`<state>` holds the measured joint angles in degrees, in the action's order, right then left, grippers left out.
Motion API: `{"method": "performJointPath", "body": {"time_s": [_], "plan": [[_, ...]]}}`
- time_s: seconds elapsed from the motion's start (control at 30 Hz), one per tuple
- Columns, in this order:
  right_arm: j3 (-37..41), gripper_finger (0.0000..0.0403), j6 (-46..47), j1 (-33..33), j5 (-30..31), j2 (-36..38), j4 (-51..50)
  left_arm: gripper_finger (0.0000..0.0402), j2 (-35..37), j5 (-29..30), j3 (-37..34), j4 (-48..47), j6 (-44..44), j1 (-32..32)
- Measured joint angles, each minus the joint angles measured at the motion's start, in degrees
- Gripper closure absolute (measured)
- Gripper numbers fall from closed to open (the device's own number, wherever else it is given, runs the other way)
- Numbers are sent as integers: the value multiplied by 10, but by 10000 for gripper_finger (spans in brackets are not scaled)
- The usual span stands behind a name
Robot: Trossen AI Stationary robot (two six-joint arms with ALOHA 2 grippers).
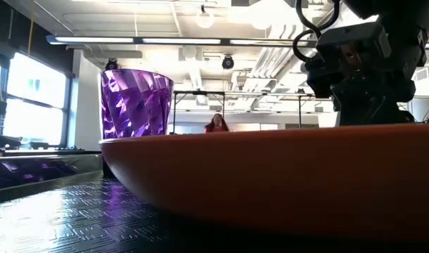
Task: Pick and place plate/cup/fork/spoon on tray
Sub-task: Put the orange plate on the dark green tray
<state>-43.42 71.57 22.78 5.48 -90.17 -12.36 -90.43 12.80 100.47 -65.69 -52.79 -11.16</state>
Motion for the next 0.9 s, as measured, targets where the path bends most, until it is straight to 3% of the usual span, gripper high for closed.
{"method": "performJointPath", "body": {"time_s": [0.37, 0.9], "plan": [[0, 401, -10, -10, 1, 0, 0, 287, 0, 0, 0, 0, 10, 0], [0, 362, -15, -29, -27, 0, 0, 287, 0, 0, 0, 0, 20, 0]]}}
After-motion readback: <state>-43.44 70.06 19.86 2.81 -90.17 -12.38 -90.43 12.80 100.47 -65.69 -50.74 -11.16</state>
